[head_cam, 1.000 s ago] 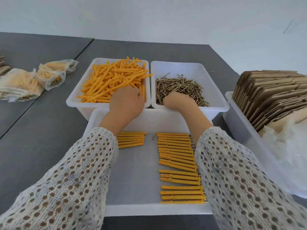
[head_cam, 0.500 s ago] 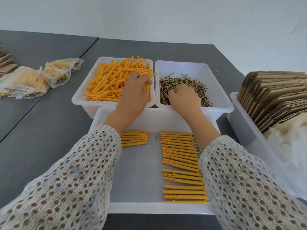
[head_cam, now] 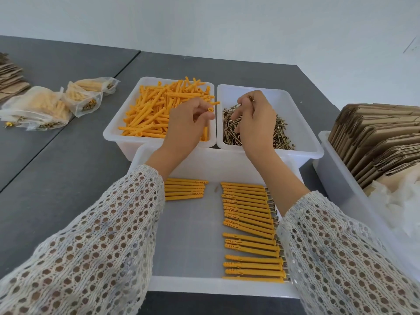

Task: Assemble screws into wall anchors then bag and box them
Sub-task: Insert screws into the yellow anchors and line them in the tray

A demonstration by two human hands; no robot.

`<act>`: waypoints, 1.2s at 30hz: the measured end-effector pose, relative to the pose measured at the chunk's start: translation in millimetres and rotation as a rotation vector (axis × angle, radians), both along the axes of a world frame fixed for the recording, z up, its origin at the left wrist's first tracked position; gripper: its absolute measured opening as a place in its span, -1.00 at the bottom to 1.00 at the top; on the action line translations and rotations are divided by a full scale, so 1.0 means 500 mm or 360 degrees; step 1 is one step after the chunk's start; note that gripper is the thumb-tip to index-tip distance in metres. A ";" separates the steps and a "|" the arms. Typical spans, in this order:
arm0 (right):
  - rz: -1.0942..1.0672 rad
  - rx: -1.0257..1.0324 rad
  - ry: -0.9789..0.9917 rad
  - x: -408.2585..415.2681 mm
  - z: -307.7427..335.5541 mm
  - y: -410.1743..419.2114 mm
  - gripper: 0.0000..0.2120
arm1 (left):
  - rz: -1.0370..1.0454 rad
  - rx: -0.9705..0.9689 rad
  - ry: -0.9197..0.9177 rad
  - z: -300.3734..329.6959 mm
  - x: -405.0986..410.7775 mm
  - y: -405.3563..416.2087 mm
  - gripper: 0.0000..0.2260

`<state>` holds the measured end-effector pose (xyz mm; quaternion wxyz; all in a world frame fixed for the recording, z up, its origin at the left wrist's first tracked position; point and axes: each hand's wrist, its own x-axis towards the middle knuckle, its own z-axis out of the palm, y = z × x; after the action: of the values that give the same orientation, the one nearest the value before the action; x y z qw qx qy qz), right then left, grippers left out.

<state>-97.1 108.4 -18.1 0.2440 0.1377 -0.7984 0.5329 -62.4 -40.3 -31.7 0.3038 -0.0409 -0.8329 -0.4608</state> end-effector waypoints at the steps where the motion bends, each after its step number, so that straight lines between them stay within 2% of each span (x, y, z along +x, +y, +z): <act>1: 0.0017 -0.0047 0.0024 0.003 0.003 -0.003 -0.80 | -0.0015 -0.0024 -0.0024 -0.001 -0.001 0.000 -0.95; 6: 0.0098 -0.0229 0.0159 0.020 0.017 -0.015 -0.79 | -0.0101 -0.0192 -0.0145 -0.005 -0.004 0.003 -0.93; 11: 0.0084 -0.0229 0.0303 0.030 0.024 -0.020 -0.78 | -0.0104 -0.0226 -0.0168 -0.008 -0.008 0.000 -0.94; 18: 0.0104 -0.0001 0.0285 0.029 0.018 -0.014 -0.77 | -0.0121 -0.0280 -0.0141 -0.007 -0.005 -0.001 -0.94; 22: 0.0346 0.0398 0.0100 0.027 0.005 -0.017 -0.78 | -0.0177 -0.0256 -0.0093 -0.001 0.004 0.002 -0.90; 25: 0.0388 0.0653 0.0046 0.035 -0.005 -0.025 -0.73 | -0.0168 -0.0184 0.0007 0.009 0.015 0.006 -0.88; 29: 0.0361 0.0502 -0.0062 0.034 -0.005 -0.031 -0.82 | -0.0164 0.0024 0.0024 0.019 0.013 0.001 -0.85; 33: 0.0405 0.0378 -0.0166 0.040 0.001 -0.040 -0.87 | -0.0359 0.0368 -0.0002 0.023 0.008 -0.011 -0.85; 36: 0.0457 0.0266 -0.0254 0.046 0.008 -0.047 -0.88 | -0.0514 0.0578 -0.0134 0.021 0.004 -0.020 -0.82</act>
<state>-74.1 84.9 -14.0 0.0890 0.2273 -0.8290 0.5032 -60.4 -50.1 -21.0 0.1935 -0.0990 -0.7310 -0.6468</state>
